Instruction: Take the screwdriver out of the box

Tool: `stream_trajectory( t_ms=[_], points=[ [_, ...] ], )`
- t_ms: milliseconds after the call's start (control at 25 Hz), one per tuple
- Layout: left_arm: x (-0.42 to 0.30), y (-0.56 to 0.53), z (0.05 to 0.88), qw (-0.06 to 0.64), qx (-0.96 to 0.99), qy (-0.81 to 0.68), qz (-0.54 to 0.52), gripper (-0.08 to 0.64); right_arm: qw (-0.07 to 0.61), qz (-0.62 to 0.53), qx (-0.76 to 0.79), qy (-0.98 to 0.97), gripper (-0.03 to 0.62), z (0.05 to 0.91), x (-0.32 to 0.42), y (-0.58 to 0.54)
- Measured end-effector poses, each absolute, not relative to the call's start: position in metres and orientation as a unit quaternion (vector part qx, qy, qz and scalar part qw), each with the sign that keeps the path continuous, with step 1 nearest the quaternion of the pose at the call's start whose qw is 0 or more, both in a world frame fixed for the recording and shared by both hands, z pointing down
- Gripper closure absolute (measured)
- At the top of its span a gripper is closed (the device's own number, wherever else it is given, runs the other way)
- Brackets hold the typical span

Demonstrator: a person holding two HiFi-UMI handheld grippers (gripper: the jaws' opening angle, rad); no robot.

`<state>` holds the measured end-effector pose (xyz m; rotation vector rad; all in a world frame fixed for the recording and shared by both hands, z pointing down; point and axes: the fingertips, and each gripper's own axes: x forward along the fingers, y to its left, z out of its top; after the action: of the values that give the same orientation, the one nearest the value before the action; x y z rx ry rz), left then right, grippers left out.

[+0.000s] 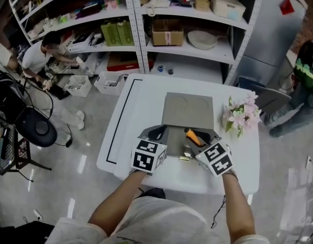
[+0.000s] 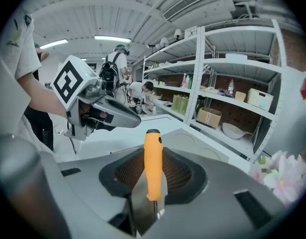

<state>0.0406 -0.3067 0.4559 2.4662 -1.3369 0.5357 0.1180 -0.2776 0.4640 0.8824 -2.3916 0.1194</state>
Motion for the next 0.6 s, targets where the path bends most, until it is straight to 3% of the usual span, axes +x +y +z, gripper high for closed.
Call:
stream_trajectory(
  t_ms=[600],
  points=[
    [0.058, -0.243, 0.441, 0.118, 0.85, -0.482, 0.177, 0.554, 0.178, 0.062, 0.418, -0.889, 0.477, 0.415, 0.173, -0.22]
  ],
)
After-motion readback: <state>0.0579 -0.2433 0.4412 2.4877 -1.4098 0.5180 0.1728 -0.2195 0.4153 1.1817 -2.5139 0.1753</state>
